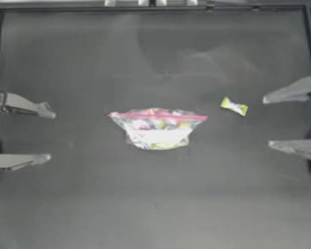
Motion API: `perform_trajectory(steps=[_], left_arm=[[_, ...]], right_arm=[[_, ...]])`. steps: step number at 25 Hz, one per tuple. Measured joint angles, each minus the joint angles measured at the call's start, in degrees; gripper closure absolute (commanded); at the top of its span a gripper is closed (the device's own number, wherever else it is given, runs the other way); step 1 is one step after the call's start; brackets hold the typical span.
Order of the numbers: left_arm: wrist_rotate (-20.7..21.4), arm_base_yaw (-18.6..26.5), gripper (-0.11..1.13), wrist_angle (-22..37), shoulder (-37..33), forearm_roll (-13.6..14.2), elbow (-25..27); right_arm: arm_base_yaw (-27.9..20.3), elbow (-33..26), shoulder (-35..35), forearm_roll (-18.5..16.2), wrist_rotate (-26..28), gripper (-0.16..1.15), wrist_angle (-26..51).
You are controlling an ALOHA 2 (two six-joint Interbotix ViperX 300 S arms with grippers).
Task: Put candy in bag
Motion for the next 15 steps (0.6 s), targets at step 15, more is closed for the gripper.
perform_trajectory(steps=[15], left_arm=[[0.0, 1.8, 0.02, 2.9, -1.8, 0.0, 2.5]], right_arm=[[-4.4, -17.5, 14.1, -1.0, -0.1, -0.01, 23.1]])
